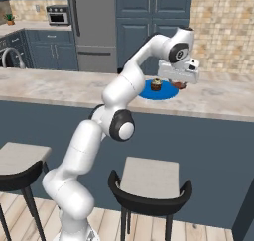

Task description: Take the cinnamon bottle from the cabinet and place it on the dining table, next to the plate with the cupcake. Then take the chocolate from the dining counter and place it on the cupcake plate.

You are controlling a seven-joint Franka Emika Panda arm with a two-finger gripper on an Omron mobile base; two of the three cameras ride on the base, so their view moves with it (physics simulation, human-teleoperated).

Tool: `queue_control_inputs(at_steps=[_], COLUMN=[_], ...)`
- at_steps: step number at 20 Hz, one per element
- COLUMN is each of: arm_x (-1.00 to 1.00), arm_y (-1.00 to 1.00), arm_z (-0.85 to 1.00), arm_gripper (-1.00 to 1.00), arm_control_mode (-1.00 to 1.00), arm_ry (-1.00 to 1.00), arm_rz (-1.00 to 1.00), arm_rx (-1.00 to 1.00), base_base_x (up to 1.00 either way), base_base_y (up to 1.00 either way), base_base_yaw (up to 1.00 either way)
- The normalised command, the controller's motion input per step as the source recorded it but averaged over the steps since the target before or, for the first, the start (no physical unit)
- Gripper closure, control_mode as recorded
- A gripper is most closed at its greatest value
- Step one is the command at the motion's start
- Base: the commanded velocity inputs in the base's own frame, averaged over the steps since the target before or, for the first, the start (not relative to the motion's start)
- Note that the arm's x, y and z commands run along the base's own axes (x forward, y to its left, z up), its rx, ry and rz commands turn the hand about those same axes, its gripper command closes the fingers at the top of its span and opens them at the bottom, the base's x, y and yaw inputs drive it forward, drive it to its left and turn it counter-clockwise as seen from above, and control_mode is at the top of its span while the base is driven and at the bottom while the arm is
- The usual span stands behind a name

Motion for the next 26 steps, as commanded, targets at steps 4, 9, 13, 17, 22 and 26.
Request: queue_control_inputs(at_steps=[4,9,13,17,22,26], arm_x=[0.00,0.01,0.04,0.07,0.18,0.09], arm_y=[0.08,0.04,0.00,0.08,0.12,0.14], arm_z=[0.15,0.07,0.02,-0.01,-0.03,-0.05], arm_gripper=[1.00,1.00,1.00,1.00,1.00,1.00], arm_control_mode=[-1.00,-1.00,-1.00,-1.00,-1.00,-1.00], arm_ry=[0.00,0.00,0.00,0.00,0.00,0.00], arm_rz=[0.00,0.00,-0.01,-0.01,0.00,0.00], arm_rx=[0.00,0.00,0.00,0.00,0.00,0.01], base_base_x=[0.00,0.00,0.00,0.00,0.00,0.00], base_base_y=[0.00,0.00,0.00,0.00,0.00,0.00], base_base_yaw=[0.00,0.00,0.00,0.00,0.00,0.00])
